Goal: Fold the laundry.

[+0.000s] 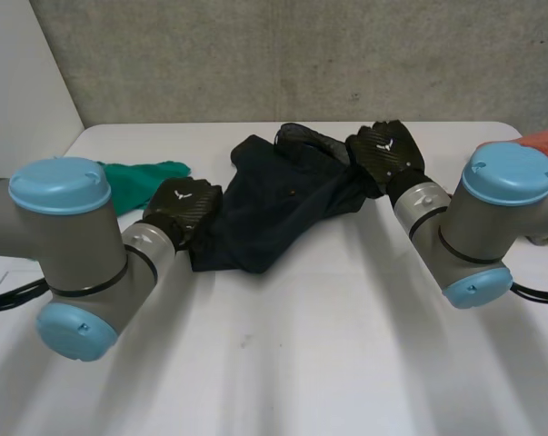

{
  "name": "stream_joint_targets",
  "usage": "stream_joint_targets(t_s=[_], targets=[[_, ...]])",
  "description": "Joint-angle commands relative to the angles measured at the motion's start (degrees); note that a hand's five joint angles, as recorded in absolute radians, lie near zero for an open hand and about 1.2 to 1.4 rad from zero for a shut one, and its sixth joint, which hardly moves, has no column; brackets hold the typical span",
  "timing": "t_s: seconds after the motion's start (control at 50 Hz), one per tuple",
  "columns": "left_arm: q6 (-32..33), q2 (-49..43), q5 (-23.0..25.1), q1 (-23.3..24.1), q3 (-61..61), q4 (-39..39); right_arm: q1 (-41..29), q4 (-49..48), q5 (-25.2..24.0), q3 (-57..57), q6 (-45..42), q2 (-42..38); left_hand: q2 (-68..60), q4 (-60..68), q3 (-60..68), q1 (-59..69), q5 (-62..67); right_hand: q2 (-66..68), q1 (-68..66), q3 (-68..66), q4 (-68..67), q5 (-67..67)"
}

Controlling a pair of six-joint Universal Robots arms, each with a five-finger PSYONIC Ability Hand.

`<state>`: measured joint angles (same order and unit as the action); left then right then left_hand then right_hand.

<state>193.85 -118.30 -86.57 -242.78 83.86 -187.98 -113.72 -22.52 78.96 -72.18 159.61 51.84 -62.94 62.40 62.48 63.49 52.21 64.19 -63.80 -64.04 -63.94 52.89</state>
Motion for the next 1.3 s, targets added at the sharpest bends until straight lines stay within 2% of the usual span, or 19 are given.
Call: stream_joint_targets(t_s=[0.02, 0.1, 0.2, 0.34, 0.36, 0.38, 0.42, 0.44, 0.5, 0.56, 0.66, 0.72, 0.8, 0.94, 1.14, 1.18, 1.24, 1.28, 1.3], targets=[[0.8, 1.5, 1.2, -3.4, 0.4, 4.0, 0.7, 7.3, 1.2, 2.0, -0.4, -2.4, -17.1, 17.6, 17.5, 16.5, 17.8, 15.8, -16.2, -16.0, -16.1, 17.1], [1.4, 2.6, 0.9, -5.1, 0.5, 4.4, 0.1, 15.2, 1.2, -0.7, -3.4, -1.1, -17.1, 17.6, 17.5, 16.5, 17.8, 15.8, -16.2, -16.0, -16.1, 17.1], [4.1, 4.0, 1.3, -7.8, 0.4, 4.6, -1.1, 24.0, 2.5, -9.2, -8.0, 5.9, -17.1, 17.6, 17.5, 16.5, 17.8, 15.8, -16.2, -16.0, -16.1, 17.1], [6.5, 4.0, 2.2, -9.5, 0.5, 5.3, -4.0, 27.2, 2.8, -20.4, -9.1, 16.4, -17.1, 17.6, 17.5, 16.5, 17.8, 13.8, -14.2, -13.9, -14.0, 15.1], [6.7, 4.0, 3.2, -9.4, 0.5, 5.6, -4.6, 26.8, 3.0, -21.0, -8.7, 17.8, -12.2, 12.8, 12.7, 11.7, 13.0, -10.4, 10.0, 10.2, 10.1, -9.1], [6.8, 4.0, 3.8, -9.3, 0.6, 5.8, -4.8, 26.7, 3.0, -20.9, -8.5, 18.4, -5.4, 5.9, 5.8, 4.8, 6.1, -20.1, 19.7, 20.0, 19.9, -18.8], [7.0, 4.0, 4.8, -8.9, 0.8, 6.2, -4.6, 26.4, 3.4, -20.3, -8.0, 19.3, 11.1, -10.6, -10.6, -11.6, -10.4, -30.9, 30.5, 30.8, 30.7, -29.6], [7.2, 4.2, 5.4, -8.6, 1.0, 7.0, -4.2, 26.4, 3.8, -19.4, -7.8, 19.9, 27.3, -26.8, -26.9, -27.9, -26.6, -39.5, 39.1, 39.3, 39.2, -38.2], [7.1, 4.9, 5.8, -8.6, 0.8, 8.8, -3.8, 26.7, 4.0, -16.4, -7.8, 20.7, 44.1, -43.6, -43.7, -44.7, -43.4, -45.1, 44.7, 45.0, 44.9, -43.8], [6.6, 7.6, 5.2, -9.3, 0.8, 10.9, -3.2, 27.7, 3.6, -13.0, -8.3, 20.5, 49.4, -48.8, -48.9, -49.9, -48.6, -46.4, 46.1, 46.3, 46.2, -45.1], [4.7, 11.7, 4.8, -10.3, 1.3, 14.7, -2.6, 31.3, 1.3, -7.1, -11.0, 19.0, 49.9, -49.3, -49.4, -50.4, -49.1, -46.3, 45.9, 46.1, 46.0, -45.0], [1.6, 13.1, 4.8, -10.6, 1.9, 16.2, -2.5, 34.3, -1.0, -1.4, -14.1, 14.5, 49.9, -49.3, -49.4, -50.4, -49.1, -43.3, 42.9, 43.1, 43.0, -42.0], [0.0, 12.7, 4.5, -10.4, 2.2, 16.0, -2.9, 36.6, -1.2, 3.5, -14.3, 9.4, 49.7, -49.2, -49.2, -50.3, -49.0, -39.4, 39.0, 39.2, 39.1, -38.1], [0.4, 5.5, 4.7, -12.2, -1.1, 13.8, -4.0, 37.5, 0.8, 10.0, -8.5, 0.3, 43.0, -42.4, -42.5, -43.5, -42.3, -33.5, 33.1, 33.4, 33.3, -32.2], [2.4, -2.7, 5.8, -13.2, -4.8, 18.0, -4.1, 36.7, 1.2, 15.1, -2.0, -8.2, 37.9, -37.4, -37.5, -38.5, -37.2, -31.5, 31.1, 31.3, 31.2, -30.2], [2.8, -3.2, 5.9, -13.0, -5.0, 17.8, -4.1, 36.4, 1.1, 15.8, -1.7, -9.3, 31.2, -30.7, -30.8, -31.8, -30.5, -31.5, 31.1, 31.3, 31.2, -30.2], [3.5, -4.0, 5.7, -12.5, -5.7, 17.7, -4.1, 35.7, 1.1, 16.8, -0.8, -11.3, 13.9, -13.4, -13.5, -14.5, -13.2, -31.5, 31.1, 31.3, 31.2, -30.2], [3.6, -4.6, 5.5, -12.3, -6.3, 18.1, -4.3, 35.4, 1.4, 17.5, -0.6, -12.5, -4.7, 5.2, 5.1, 4.1, 5.4, -31.1, 30.8, 31.0, 30.9, -29.8], [3.6, -4.7, 5.4, -12.2, -6.6, 18.2, -4.4, 35.2, 1.4, 17.8, -0.4, -12.8, -9.6, 10.2, 10.1, 9.1, 10.4, -31.3, 30.9, 31.2, 31.1, -30.0]])
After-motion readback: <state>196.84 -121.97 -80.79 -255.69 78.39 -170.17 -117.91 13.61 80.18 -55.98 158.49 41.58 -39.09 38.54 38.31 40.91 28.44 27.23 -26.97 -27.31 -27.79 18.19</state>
